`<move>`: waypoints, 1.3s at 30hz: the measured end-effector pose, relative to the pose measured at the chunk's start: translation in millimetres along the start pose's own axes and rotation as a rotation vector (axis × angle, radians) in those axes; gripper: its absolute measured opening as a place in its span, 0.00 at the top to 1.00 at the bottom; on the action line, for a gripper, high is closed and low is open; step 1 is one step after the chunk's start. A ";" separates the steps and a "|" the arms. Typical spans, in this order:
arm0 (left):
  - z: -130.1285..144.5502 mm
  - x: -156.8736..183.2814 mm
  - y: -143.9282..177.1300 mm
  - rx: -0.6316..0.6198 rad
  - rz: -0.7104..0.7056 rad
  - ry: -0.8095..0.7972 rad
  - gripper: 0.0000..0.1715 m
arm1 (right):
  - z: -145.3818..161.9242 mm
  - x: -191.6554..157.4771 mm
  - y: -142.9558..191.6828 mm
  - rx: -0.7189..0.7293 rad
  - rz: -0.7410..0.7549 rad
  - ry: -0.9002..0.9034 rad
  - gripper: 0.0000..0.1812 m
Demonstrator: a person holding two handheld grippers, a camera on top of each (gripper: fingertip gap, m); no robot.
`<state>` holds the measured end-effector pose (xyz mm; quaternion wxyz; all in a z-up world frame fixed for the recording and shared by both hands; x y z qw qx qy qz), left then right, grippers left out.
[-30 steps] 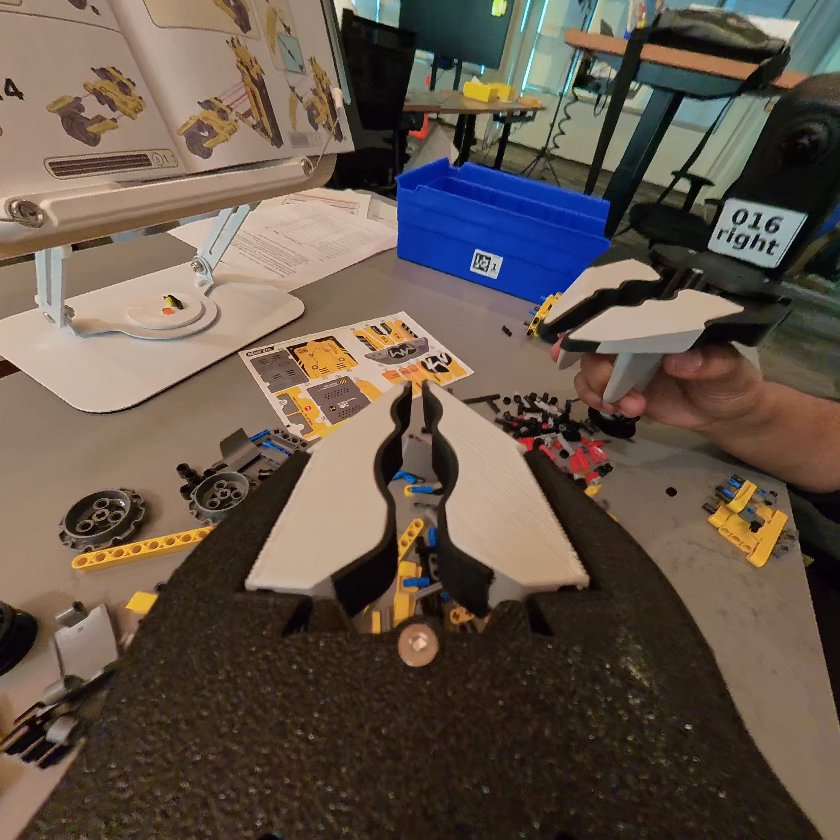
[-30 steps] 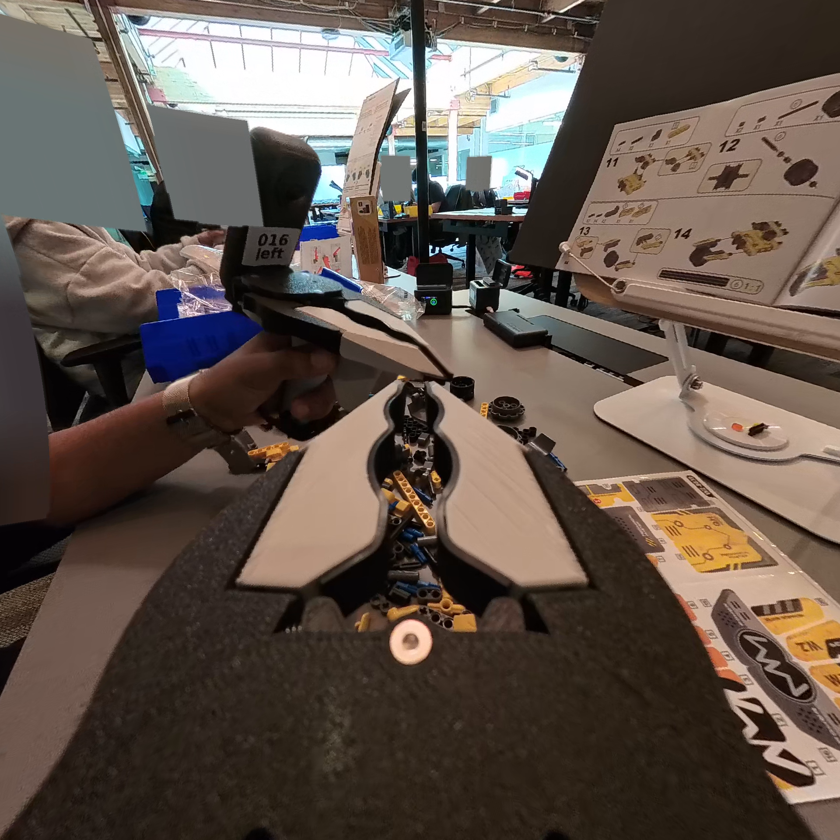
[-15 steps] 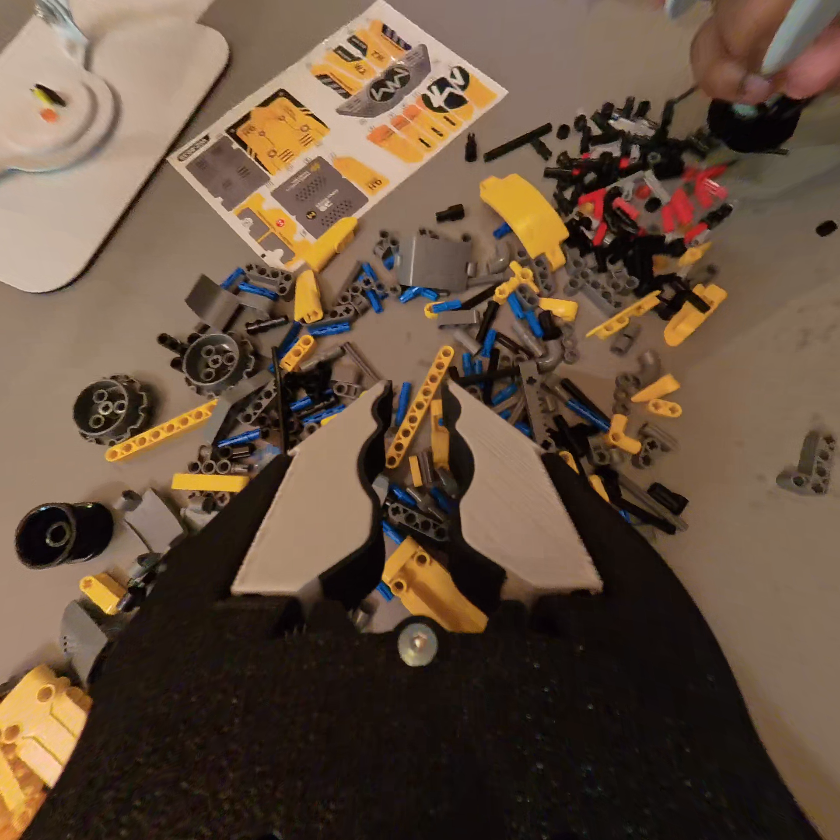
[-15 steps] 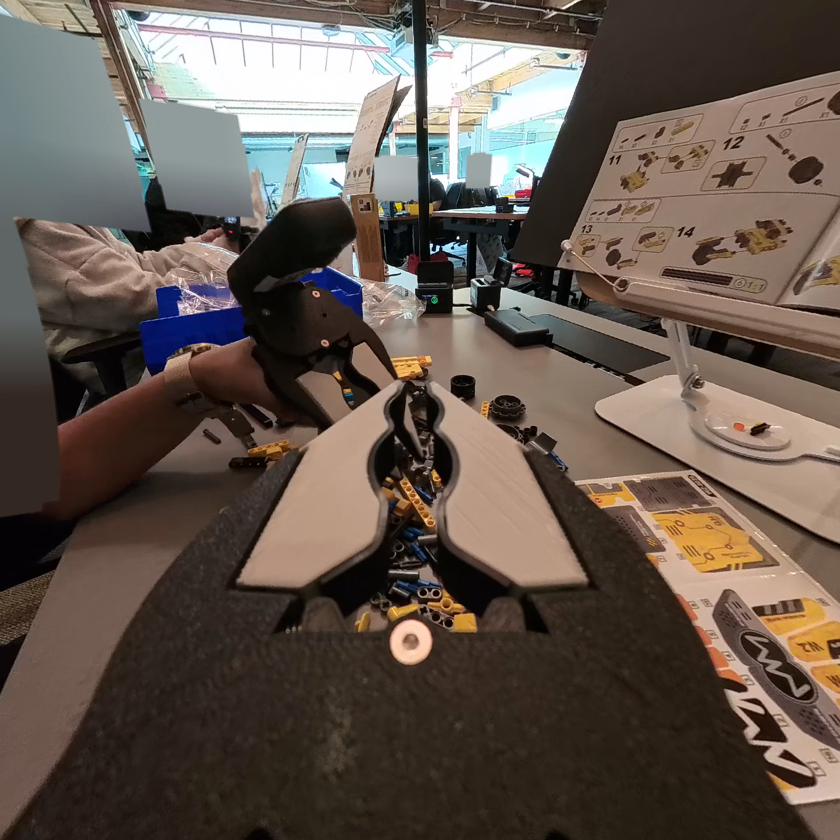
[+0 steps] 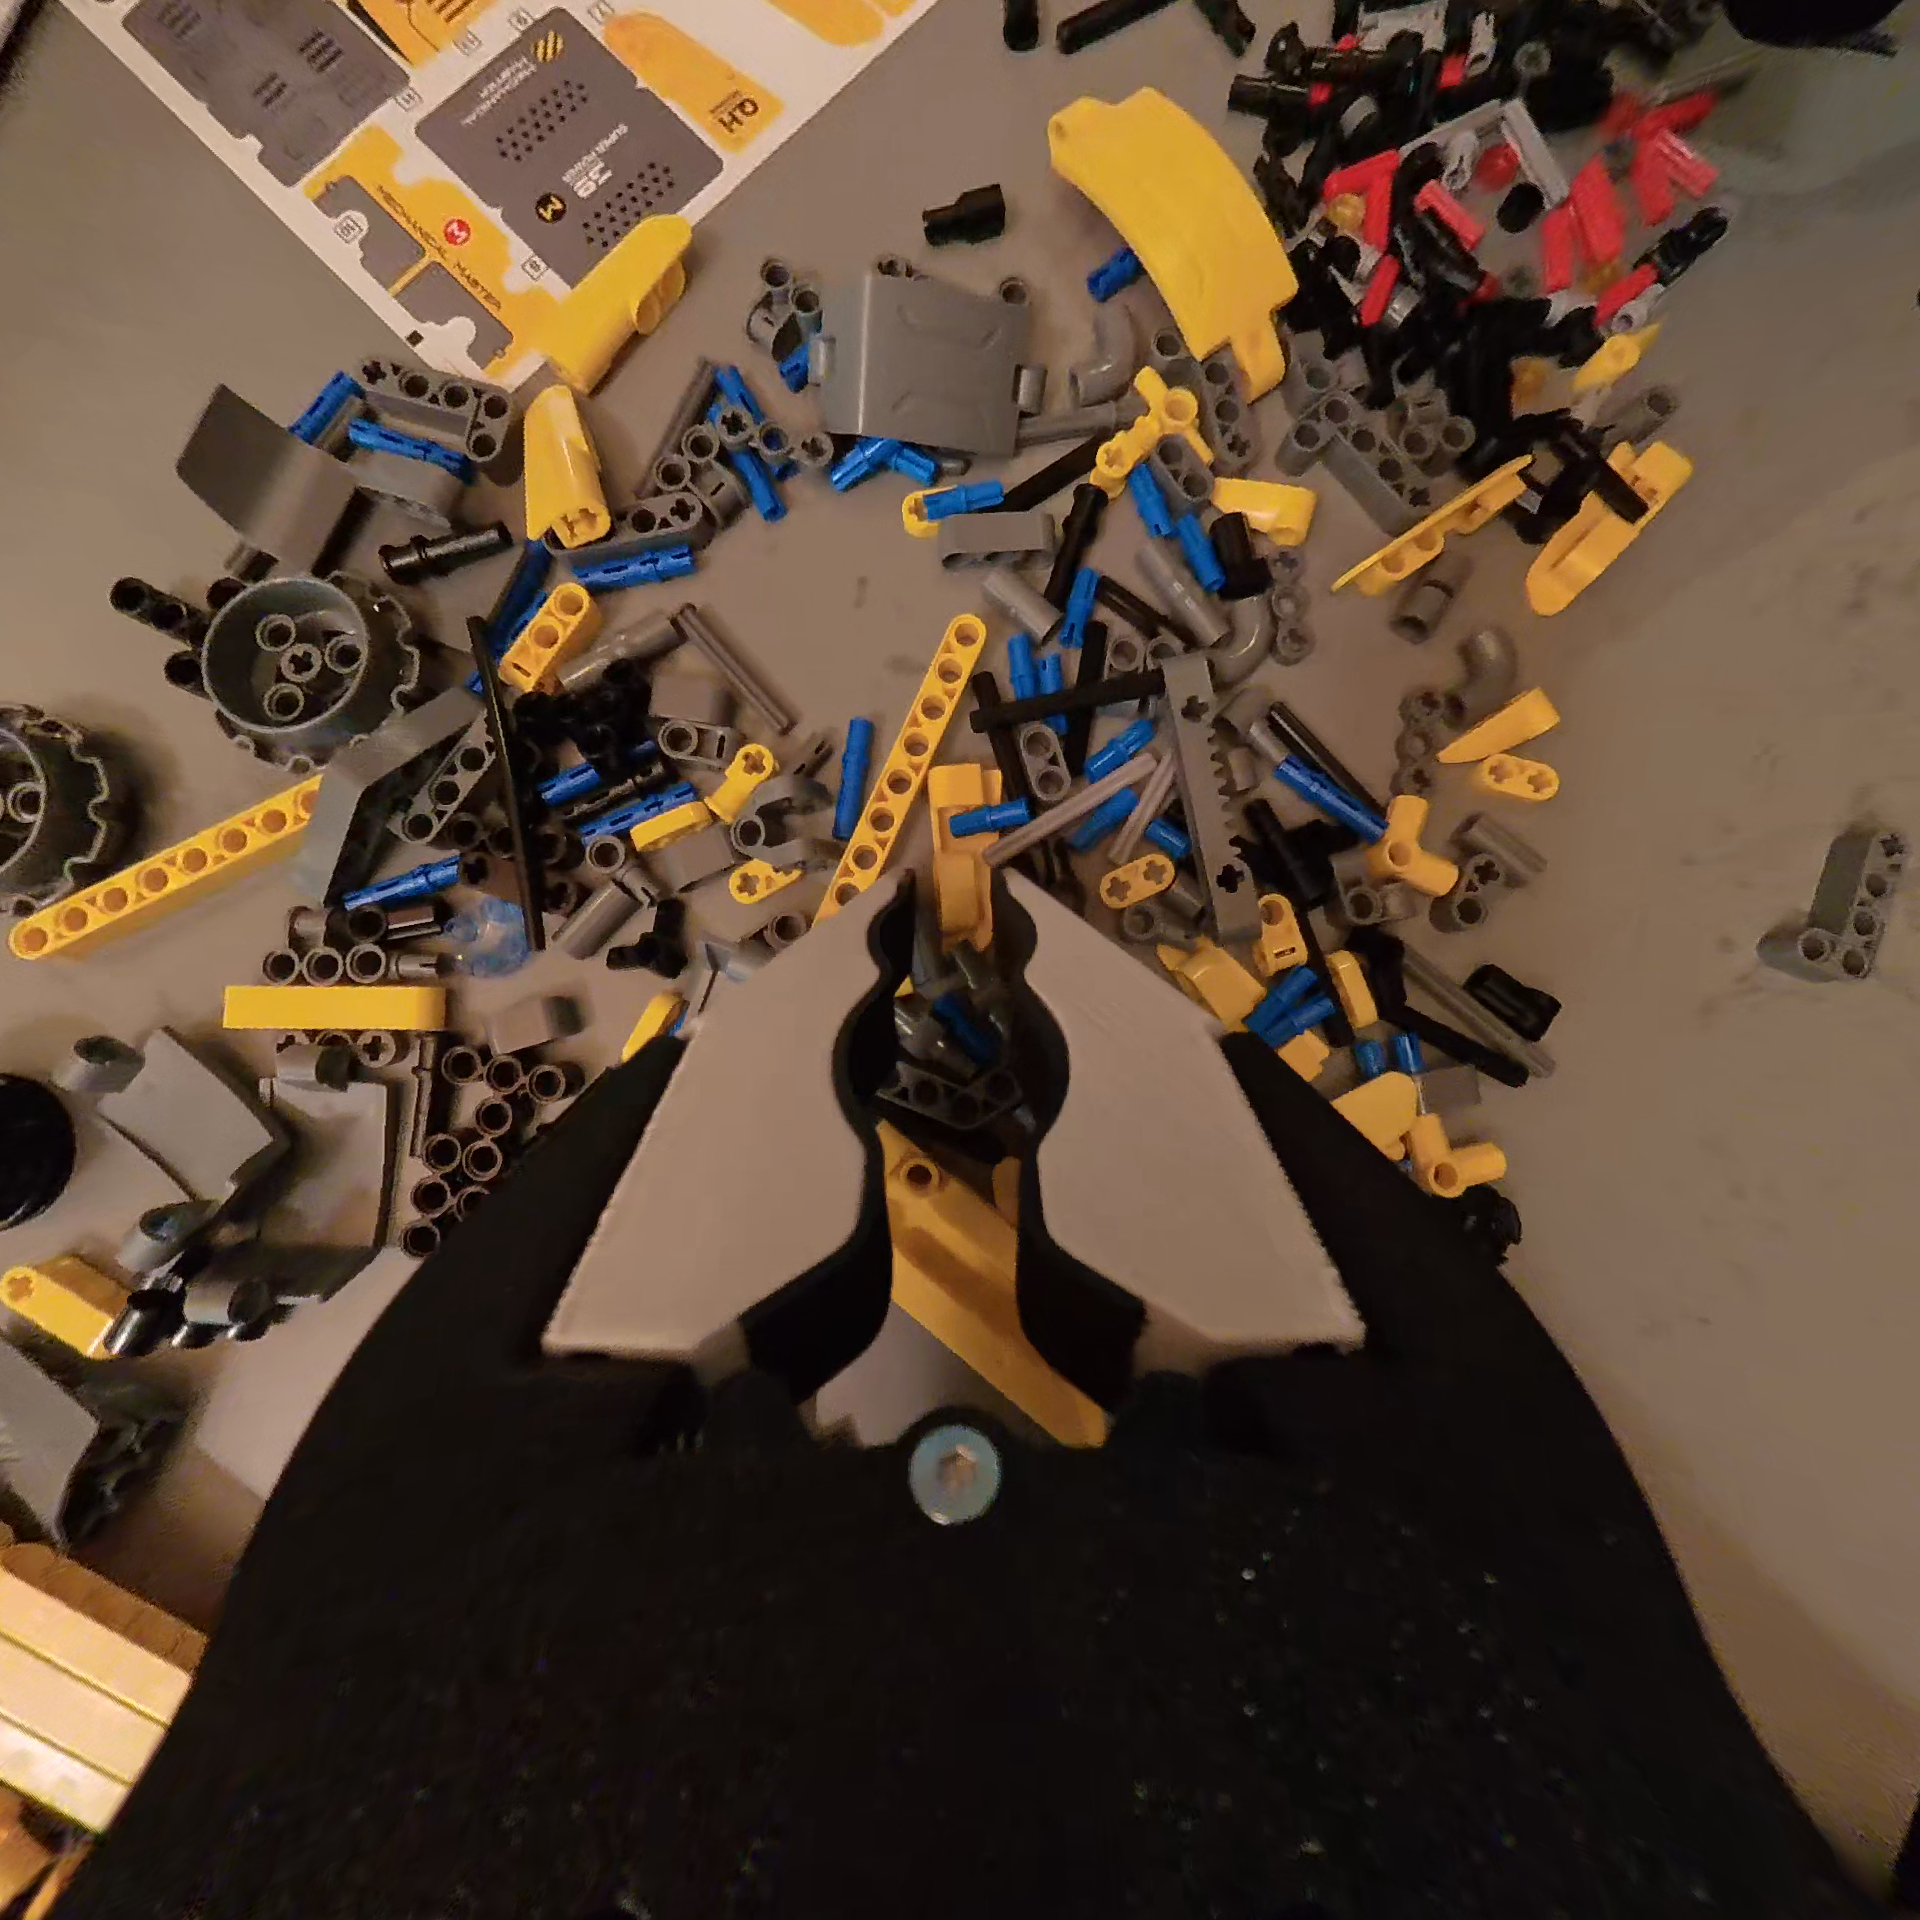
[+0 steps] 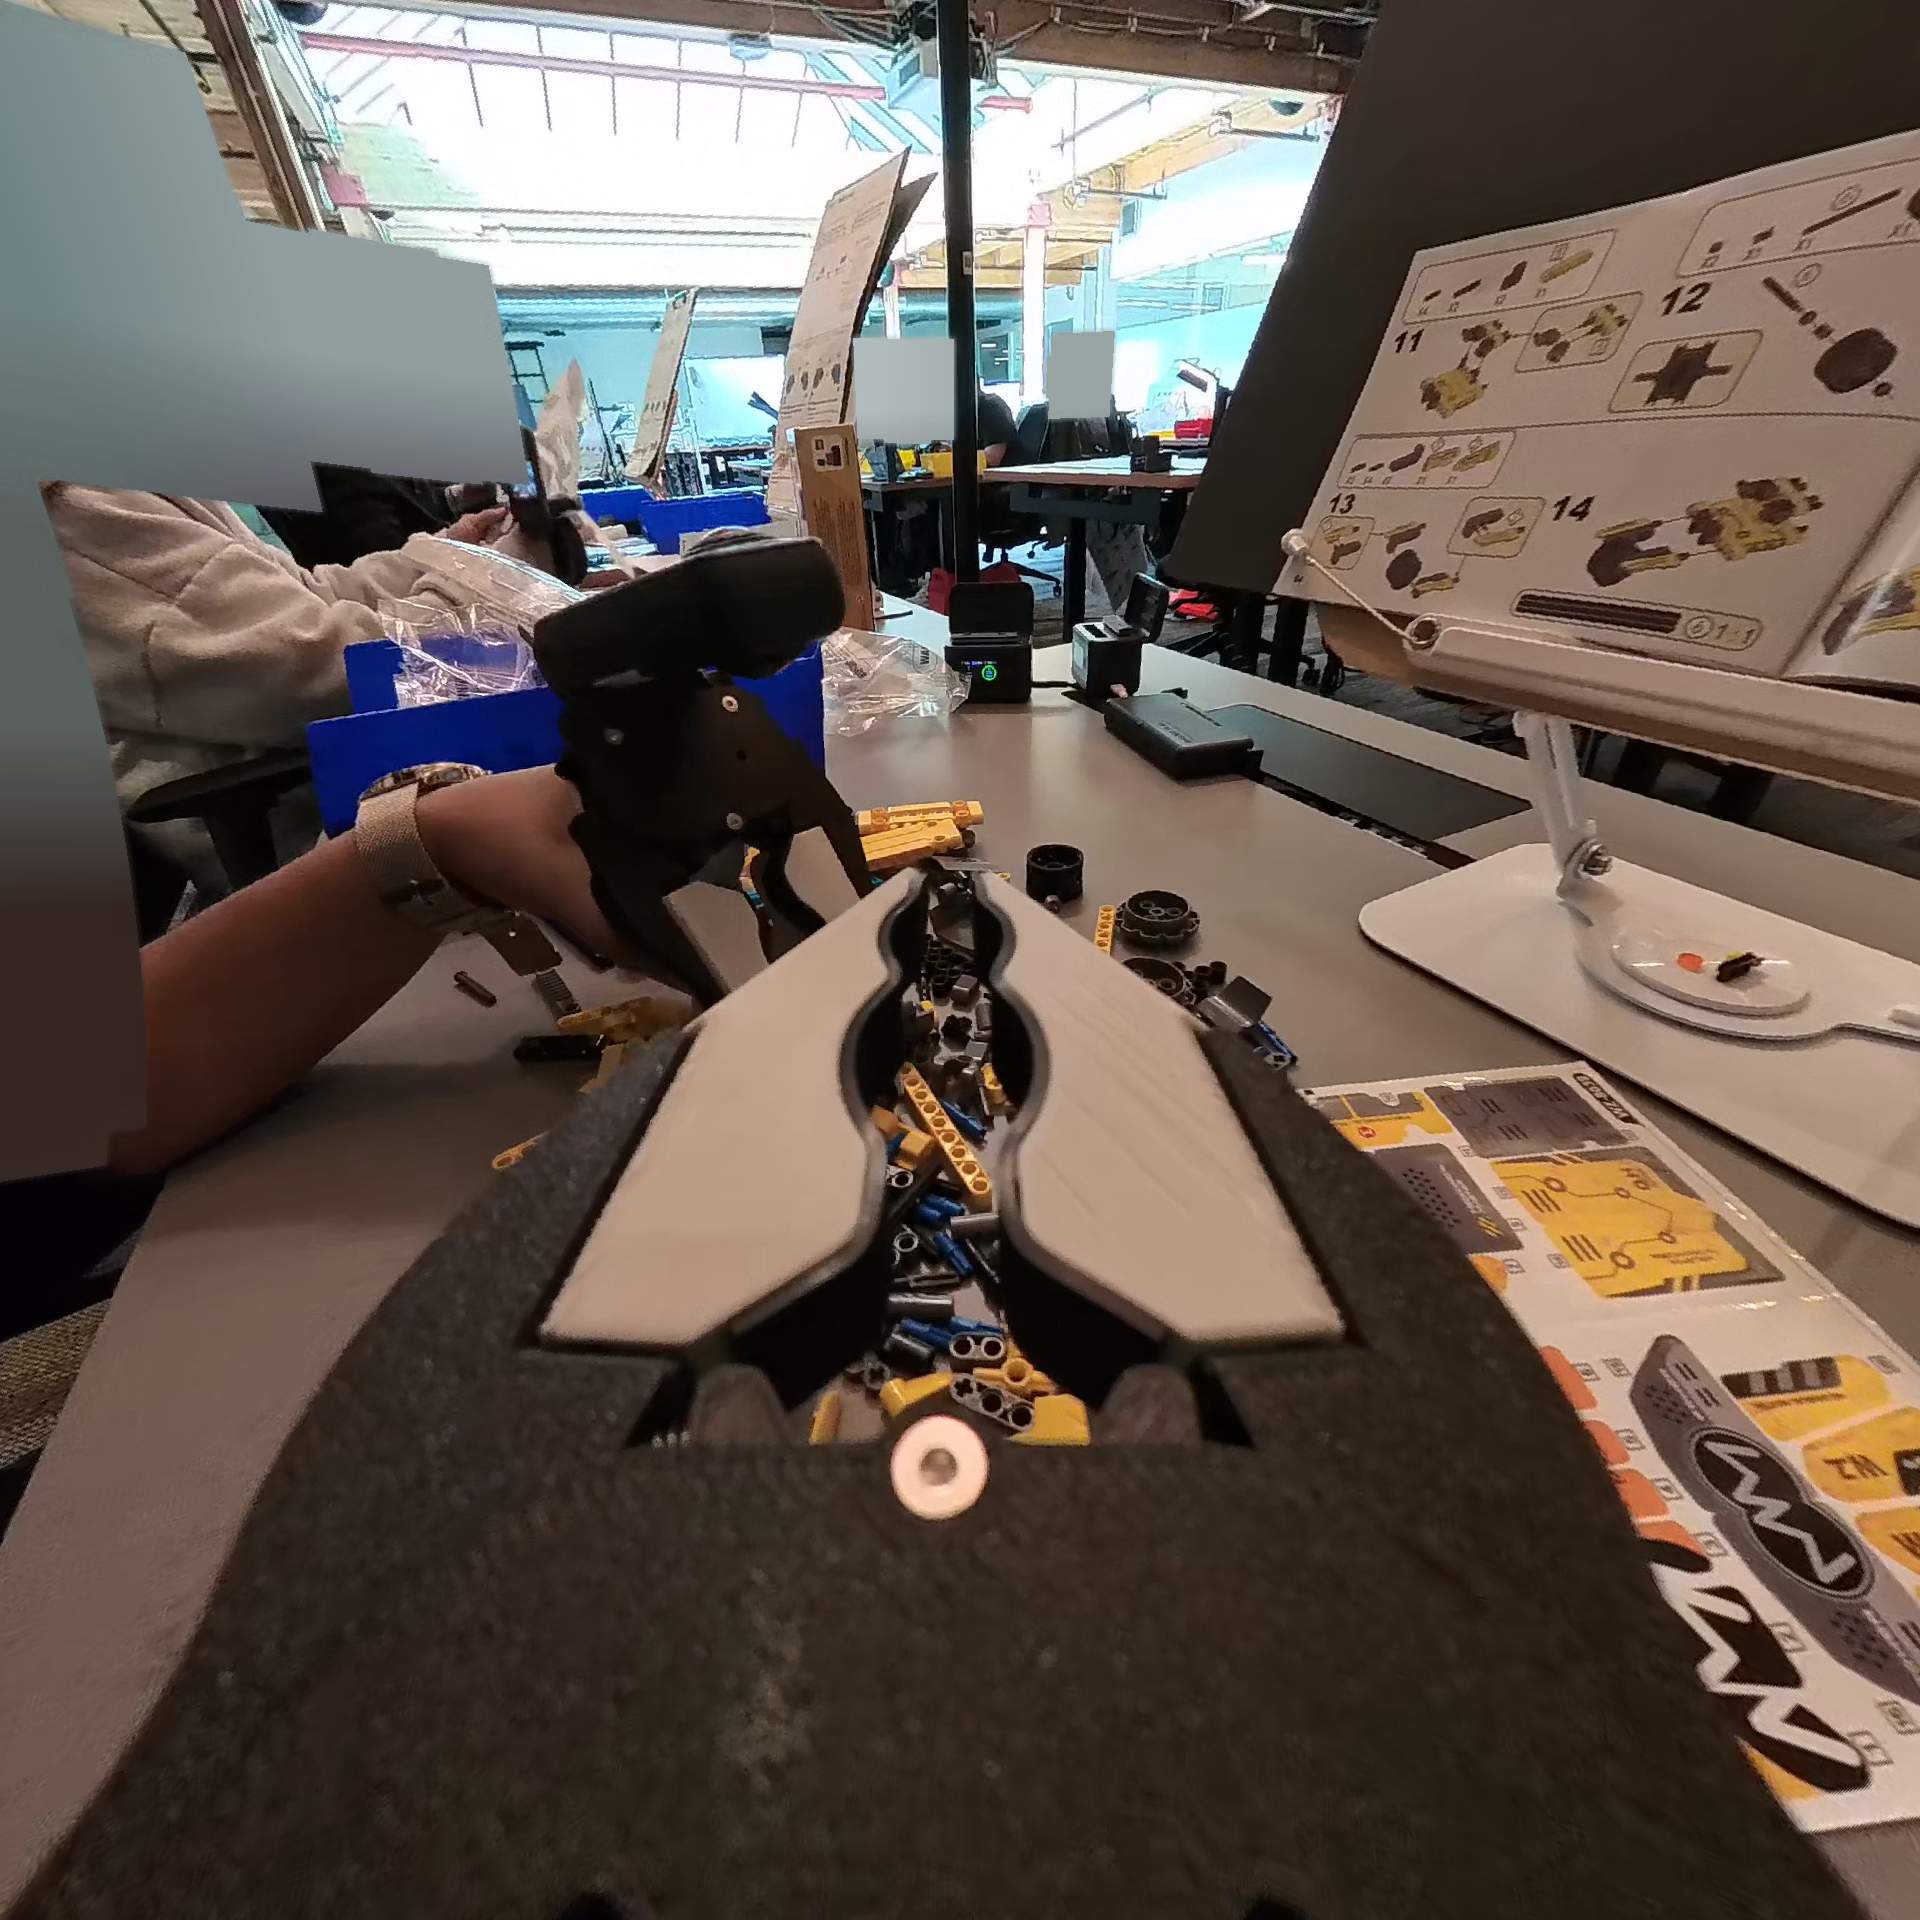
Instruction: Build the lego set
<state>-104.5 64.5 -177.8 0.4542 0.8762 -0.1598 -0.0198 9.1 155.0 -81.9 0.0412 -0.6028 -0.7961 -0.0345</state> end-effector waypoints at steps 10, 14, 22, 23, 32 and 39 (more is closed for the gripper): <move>-14.1 4.5 7.4 0.097 -0.017 -0.048 0.96 | -1.5 -0.4 0.7 0.004 0.001 0.004 0.96; -21.6 -9.5 19.1 0.157 -0.233 -0.138 0.96 | -1.7 0.1 1.0 0.006 0.002 0.002 0.96; -30.4 4.7 12.4 0.121 -0.523 -0.523 0.96 | 0.3 0.1 0.0 -0.002 0.002 0.004 0.96; -29.4 5.2 9.5 0.109 -0.522 -0.531 0.96 | 0.1 0.4 0.2 0.000 0.003 0.004 0.96; -36.9 6.8 17.5 0.237 -0.389 -0.384 0.96 | -2.0 0.7 1.1 0.007 0.006 0.008 0.96; -32.8 42.4 48.3 0.382 -0.306 -0.403 0.96 | 0.3 6.3 2.4 -0.001 0.029 0.028 0.96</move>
Point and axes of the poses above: each gripper's, where its closed fingertips meet, y back along the fingers, z out of its underside, x = y × z across the jaws, the point moved 5 cm from there along y, back along the fingers, and after that the axes turned 9 degrees about y, right-handed, at the moved point
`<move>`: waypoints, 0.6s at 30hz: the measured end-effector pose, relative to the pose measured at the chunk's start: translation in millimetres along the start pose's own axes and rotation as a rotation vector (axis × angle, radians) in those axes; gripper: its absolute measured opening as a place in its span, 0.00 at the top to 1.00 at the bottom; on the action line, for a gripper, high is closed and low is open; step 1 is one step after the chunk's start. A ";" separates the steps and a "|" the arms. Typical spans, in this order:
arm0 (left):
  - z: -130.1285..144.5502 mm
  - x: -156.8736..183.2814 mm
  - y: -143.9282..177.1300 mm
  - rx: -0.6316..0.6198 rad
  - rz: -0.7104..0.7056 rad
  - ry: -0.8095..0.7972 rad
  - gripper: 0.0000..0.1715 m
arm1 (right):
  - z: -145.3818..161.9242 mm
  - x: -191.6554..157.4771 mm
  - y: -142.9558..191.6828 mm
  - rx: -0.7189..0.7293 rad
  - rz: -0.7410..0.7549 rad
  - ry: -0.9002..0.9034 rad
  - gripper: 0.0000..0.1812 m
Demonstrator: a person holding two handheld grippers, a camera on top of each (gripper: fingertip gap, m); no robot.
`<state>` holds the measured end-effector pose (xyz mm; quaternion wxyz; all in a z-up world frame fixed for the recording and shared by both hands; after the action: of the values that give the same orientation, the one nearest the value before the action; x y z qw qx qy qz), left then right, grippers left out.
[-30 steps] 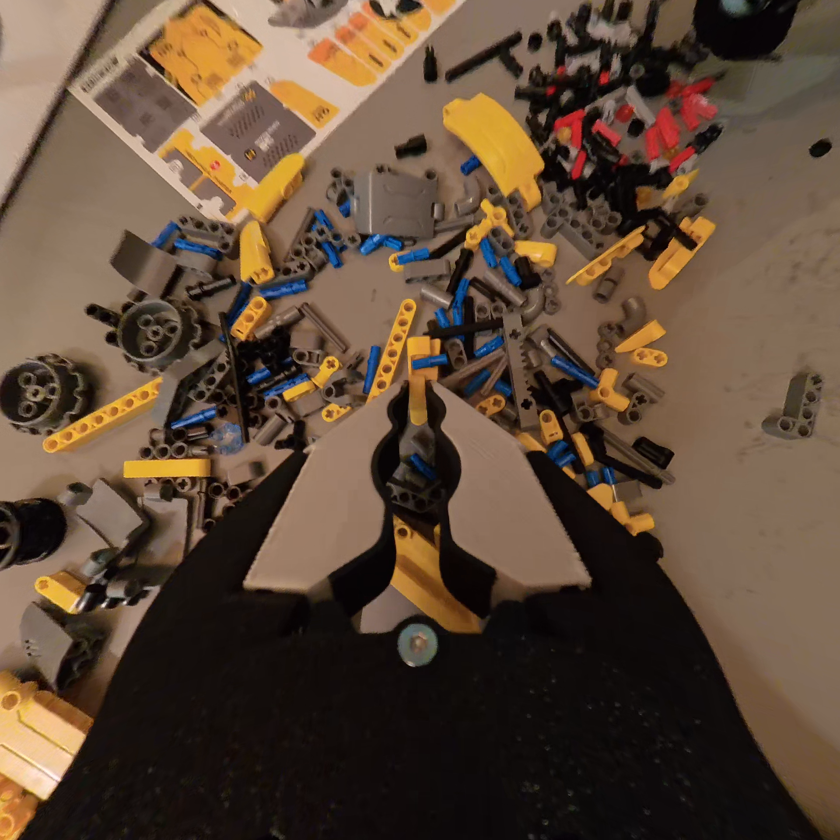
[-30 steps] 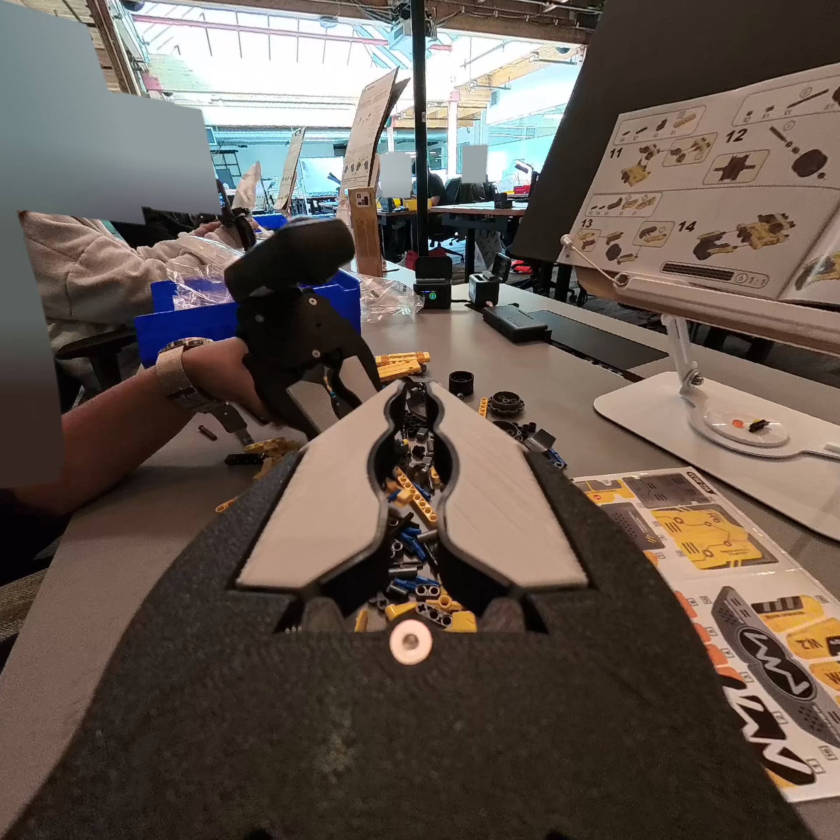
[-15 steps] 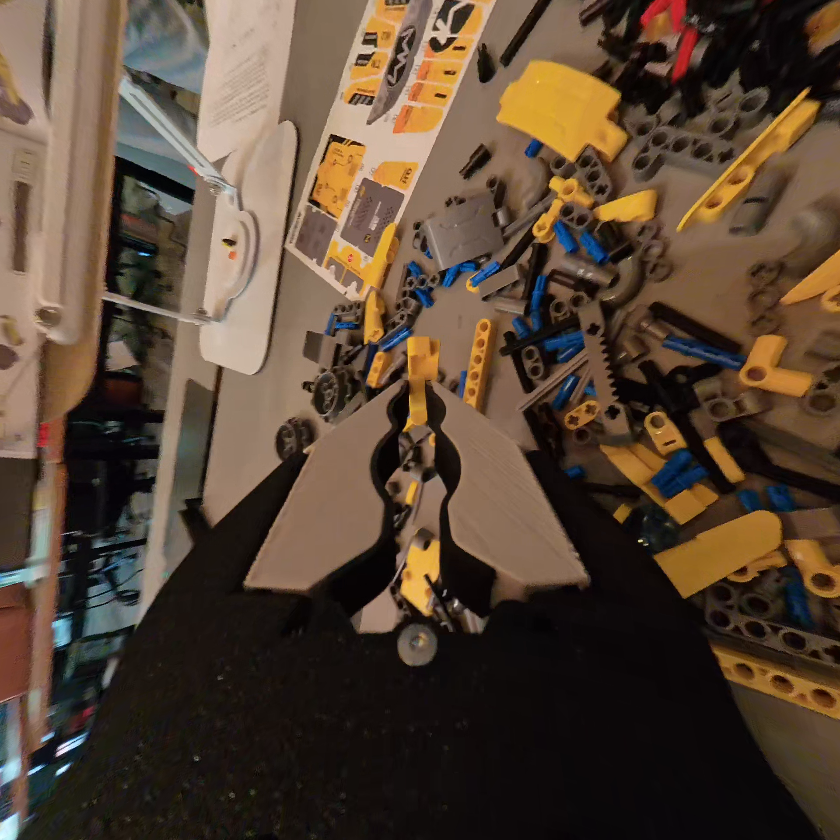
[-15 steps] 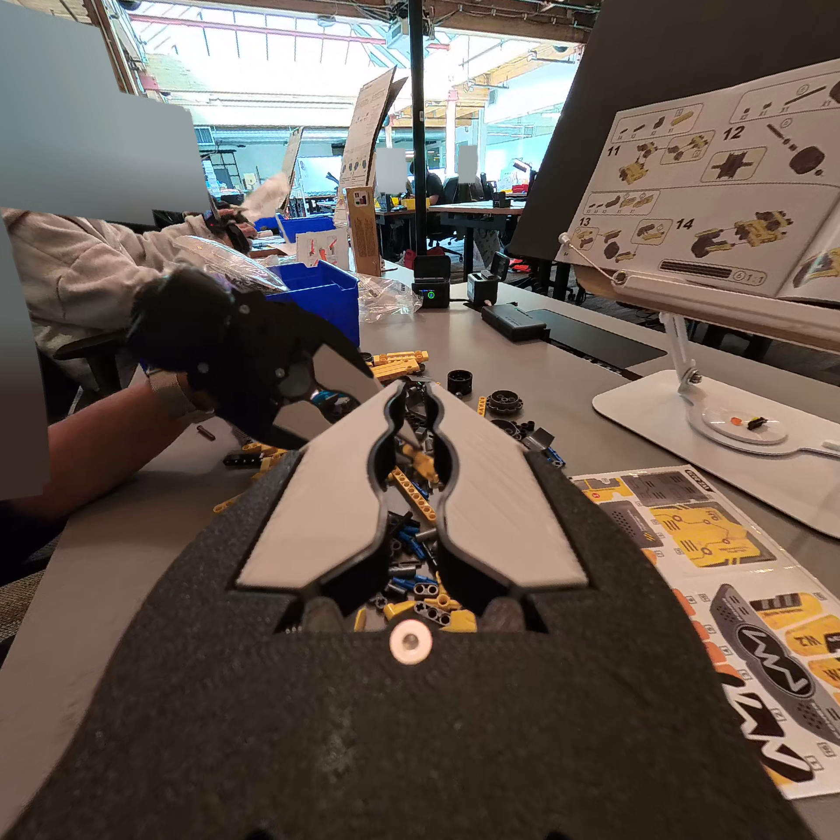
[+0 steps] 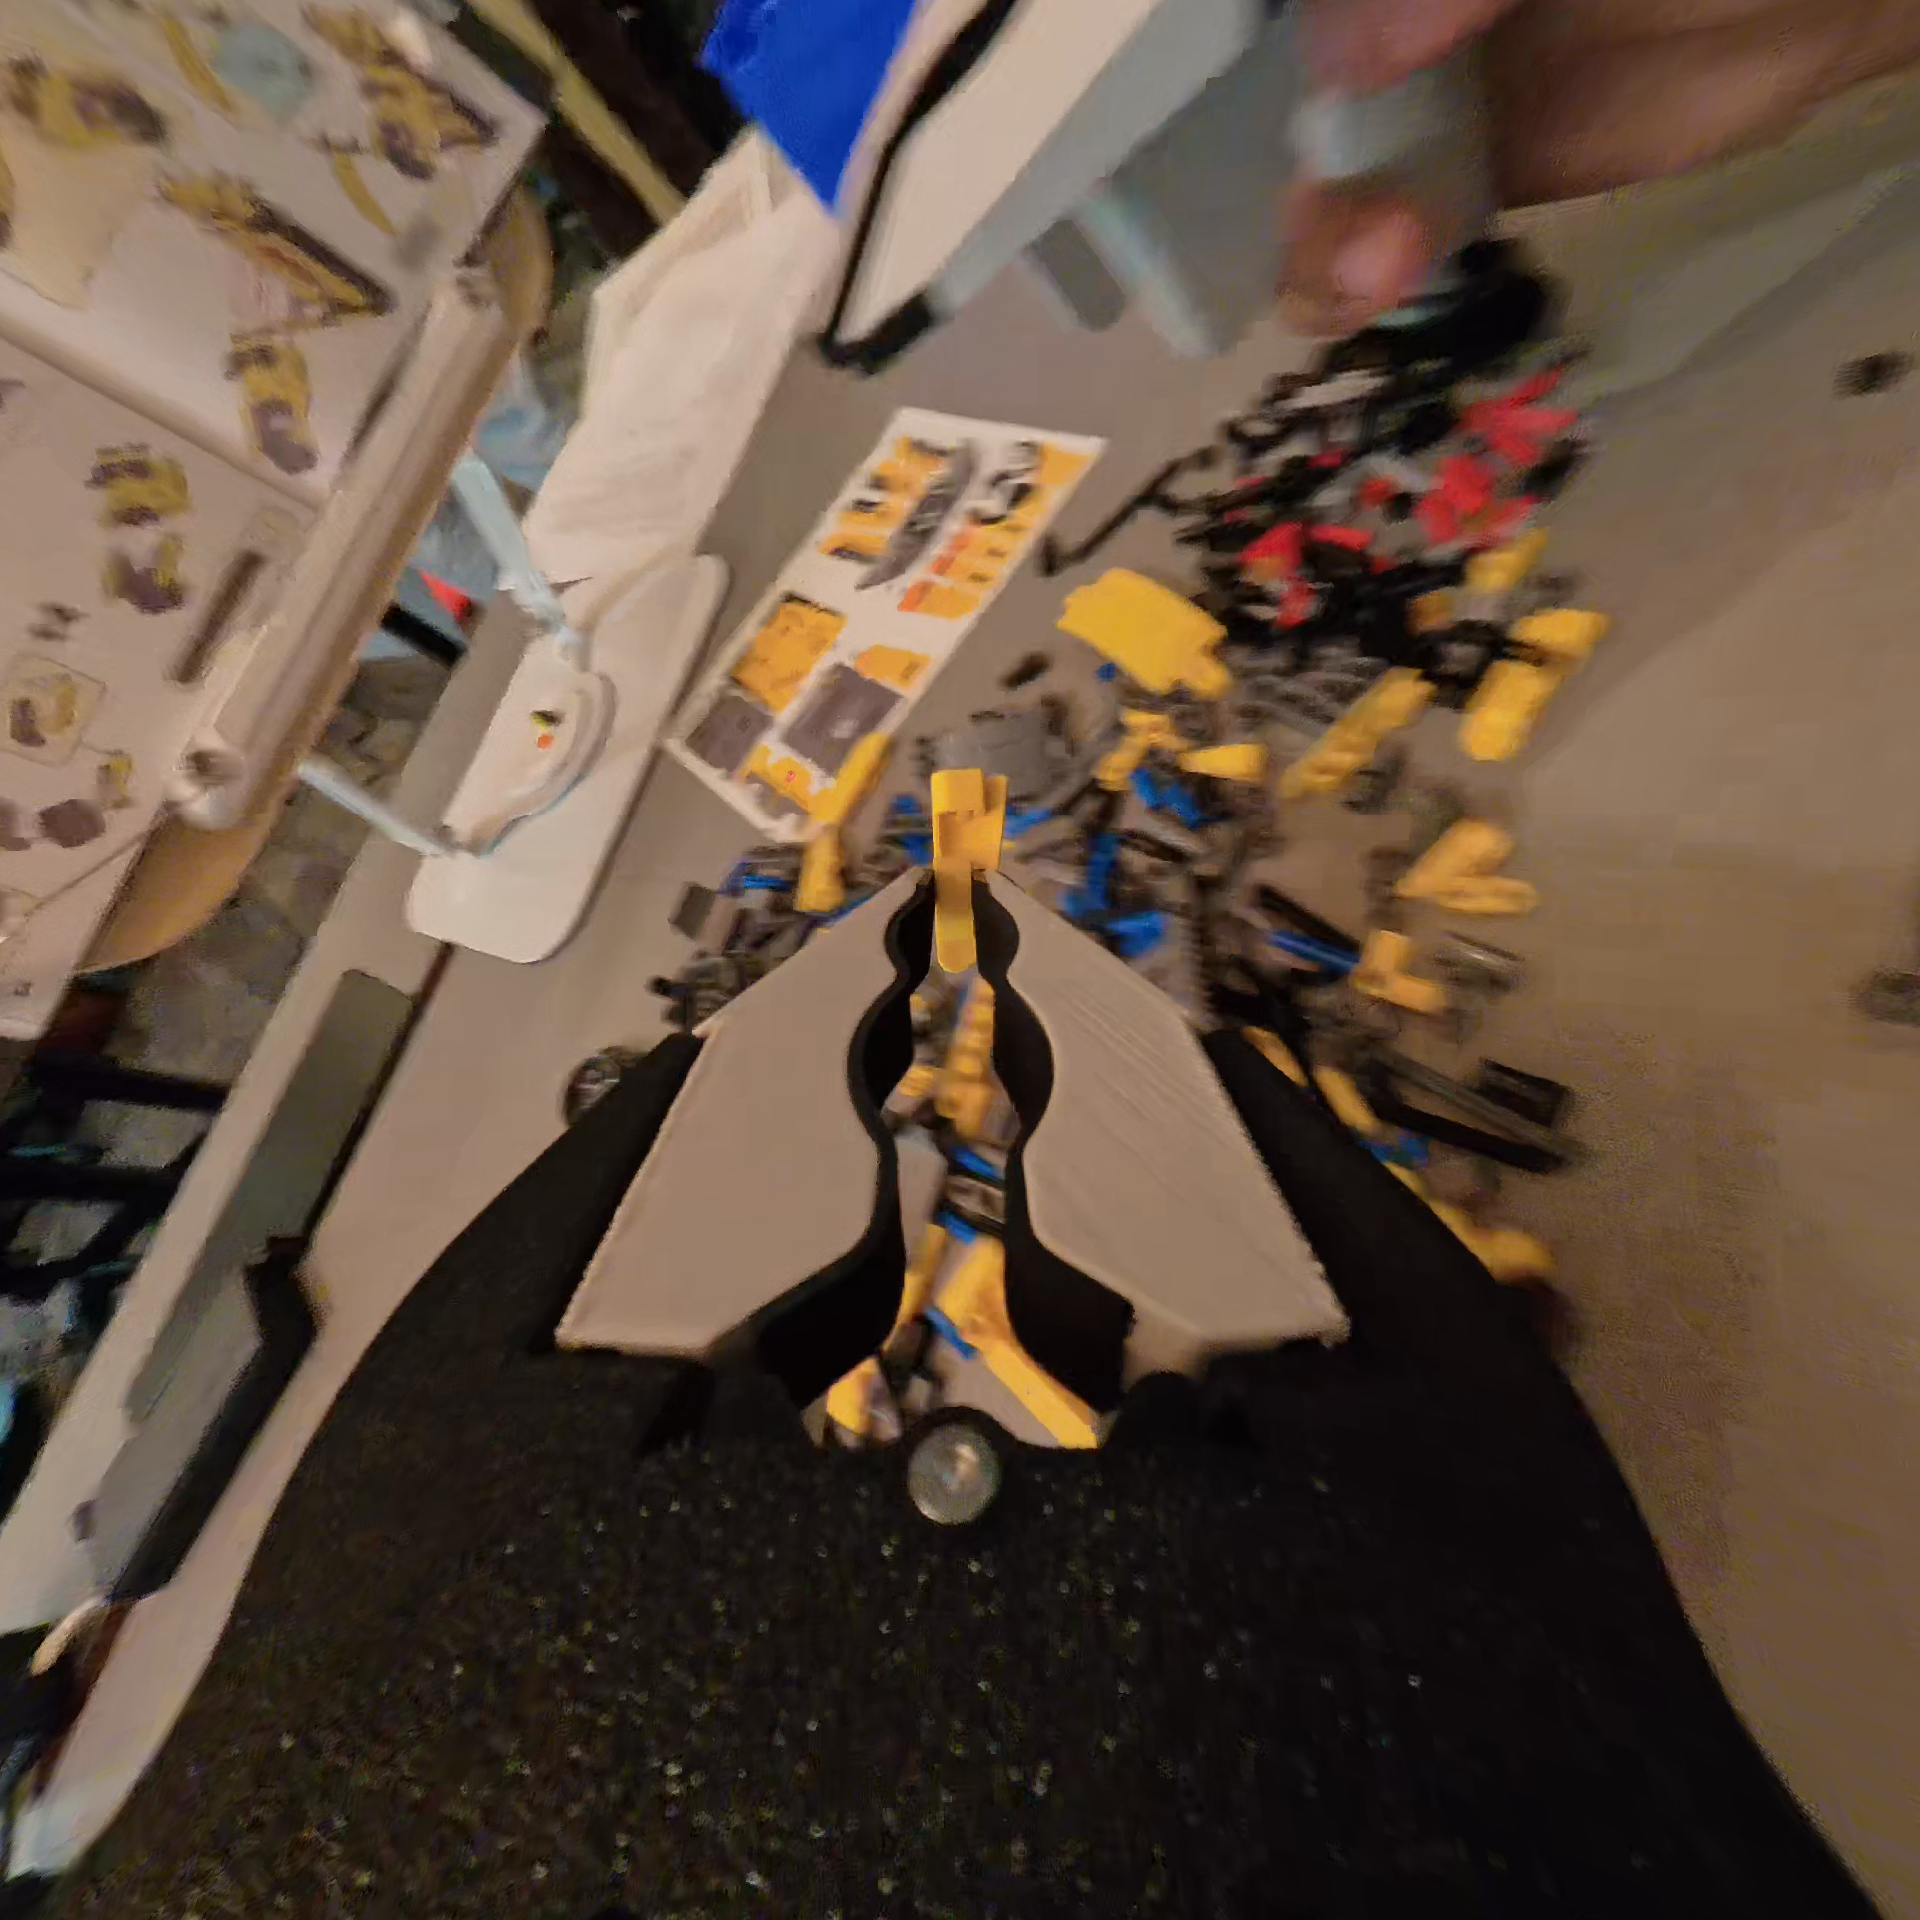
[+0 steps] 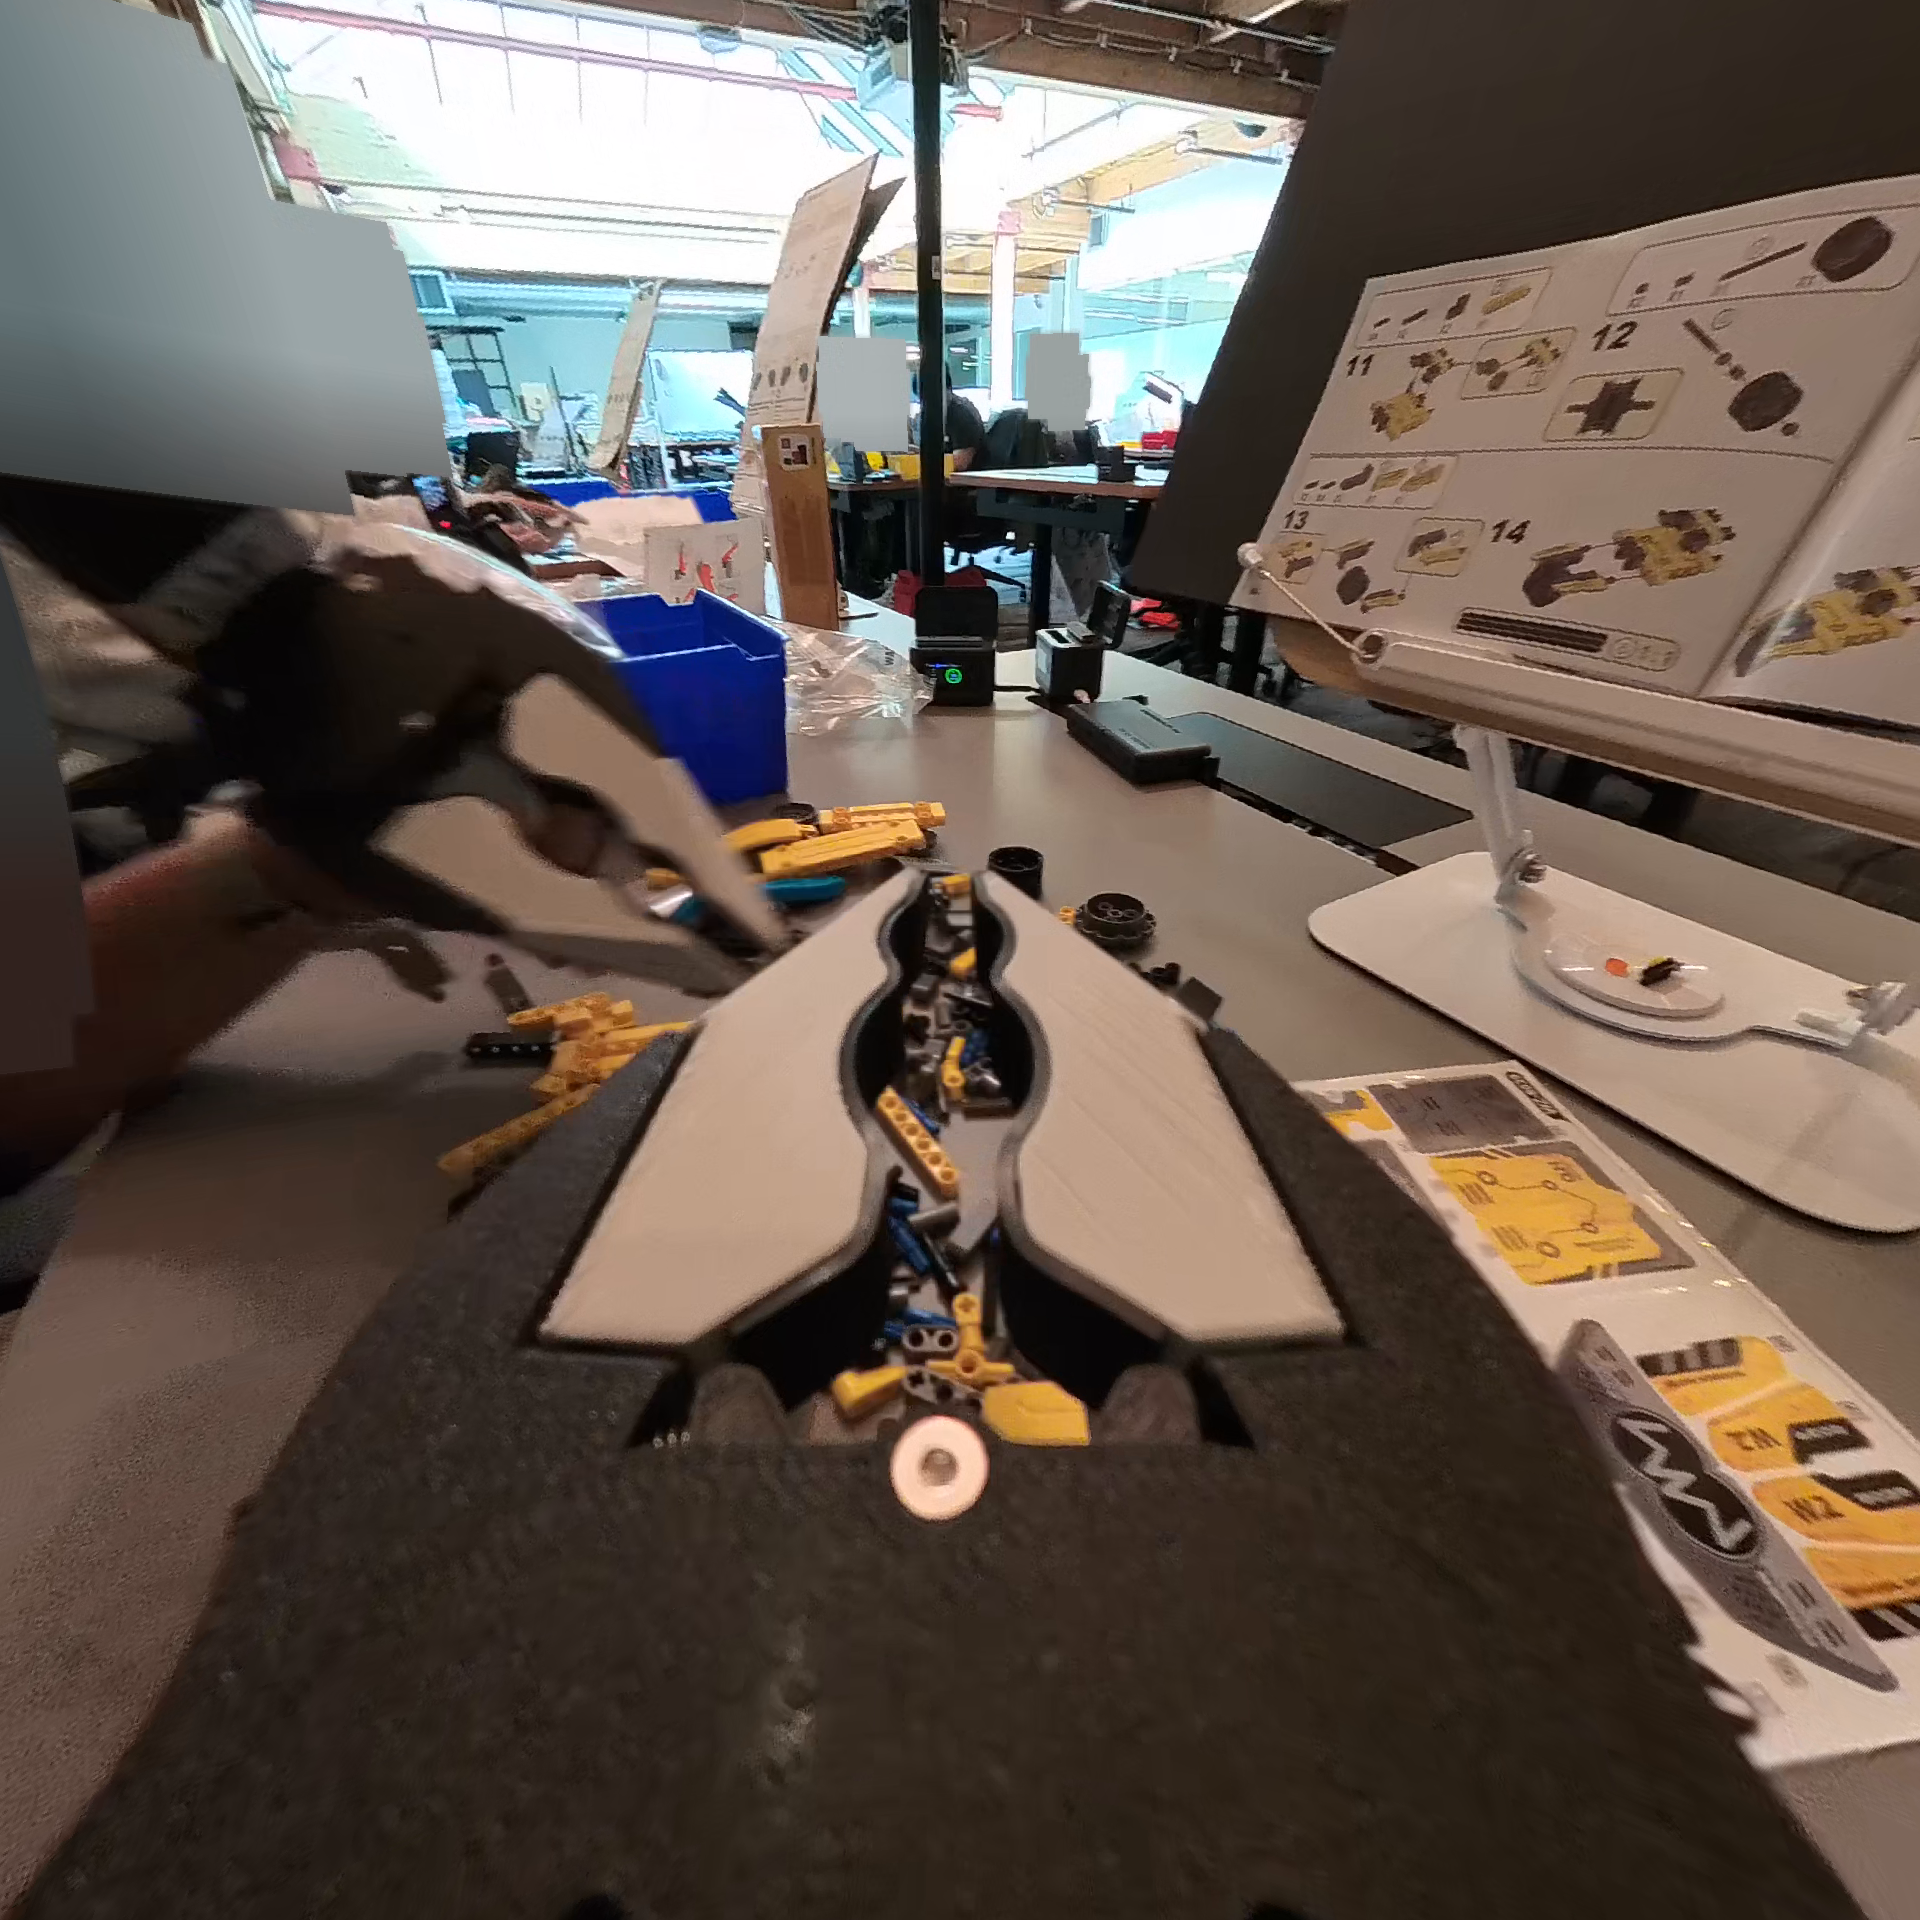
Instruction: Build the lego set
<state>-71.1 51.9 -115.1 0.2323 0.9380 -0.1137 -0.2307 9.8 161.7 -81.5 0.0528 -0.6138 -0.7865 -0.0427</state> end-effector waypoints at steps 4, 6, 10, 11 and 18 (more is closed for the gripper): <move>20.7 62.7 46.2 -0.094 0.271 0.063 0.96 | -1.6 4.7 2.5 0.025 0.000 -0.041 0.96; 36.1 95.1 65.6 -0.162 0.414 0.108 0.96 | -5.2 2.7 3.1 0.052 -0.023 -0.083 0.96; 64.0 129.3 76.7 -0.300 0.493 0.122 0.96 | -15.9 -1.3 6.5 0.118 -0.068 -0.164 0.96; 67.6 131.8 75.9 -0.311 0.494 0.122 0.96 | -18.8 -1.6 7.8 0.135 -0.080 -0.189 0.96; 58.1 121.4 73.5 -0.253 0.480 0.154 0.90 | -21.9 4.8 12.7 0.117 -0.014 -0.085 0.96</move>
<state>-1.8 -73.0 -171.0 0.4036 0.8624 -0.2852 -0.1097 21.6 166.5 -59.1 0.0546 -0.6054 -0.7935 0.0289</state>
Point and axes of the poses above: each gripper's, where its closed fingertips meet, y back along the fingers, z out of its underside, x = y × z across the jaws, the point moved 5 cm from there along y, back along the fingers, and after that the axes turned 9 degrees about y, right-handed, at the moved point
